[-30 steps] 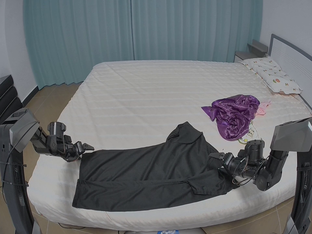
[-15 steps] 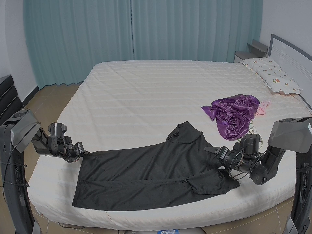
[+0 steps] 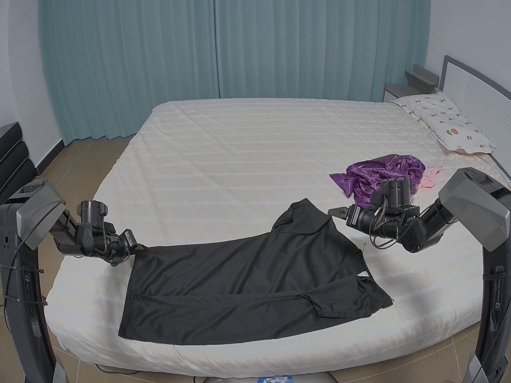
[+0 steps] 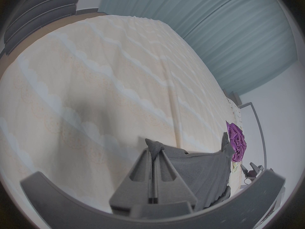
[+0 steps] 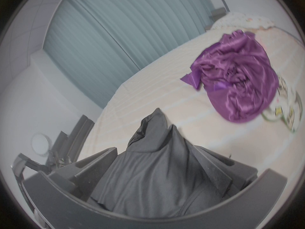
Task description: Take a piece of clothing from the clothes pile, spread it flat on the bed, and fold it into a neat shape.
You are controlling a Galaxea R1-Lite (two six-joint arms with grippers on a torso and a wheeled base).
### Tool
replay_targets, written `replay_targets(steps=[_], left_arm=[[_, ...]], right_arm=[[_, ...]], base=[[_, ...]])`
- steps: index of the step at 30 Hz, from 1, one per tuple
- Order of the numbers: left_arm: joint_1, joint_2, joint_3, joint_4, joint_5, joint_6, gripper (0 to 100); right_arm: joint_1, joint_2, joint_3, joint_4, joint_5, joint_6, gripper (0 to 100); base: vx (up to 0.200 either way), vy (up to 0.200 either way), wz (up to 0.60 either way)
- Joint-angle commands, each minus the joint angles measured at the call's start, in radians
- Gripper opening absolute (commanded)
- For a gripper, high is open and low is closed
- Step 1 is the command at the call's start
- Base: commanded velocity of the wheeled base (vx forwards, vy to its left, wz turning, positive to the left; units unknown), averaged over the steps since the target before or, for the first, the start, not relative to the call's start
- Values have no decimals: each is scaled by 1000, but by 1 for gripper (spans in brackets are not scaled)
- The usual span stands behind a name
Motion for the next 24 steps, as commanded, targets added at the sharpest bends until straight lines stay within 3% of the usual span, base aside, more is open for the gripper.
replay_targets(steps=[1, 10, 16, 24], left_arm=[[1, -12, 19, -8, -1, -9, 0], [1, -16, 25, -8, -1, -9, 0], [1, -16, 25, -8, -1, -10, 0], [1, -16, 23, -8, -1, -10, 0]], right_arm=[[-5, 183, -228, 98, -52, -120, 100], [3, 326, -452, 112, -69, -137, 100], [18, 356, -566, 201, -67, -132, 100], [26, 384, -575, 203, -78, -129, 100]], base=[[0, 0, 0], [0, 0, 0], [0, 0, 0], [0, 0, 0]])
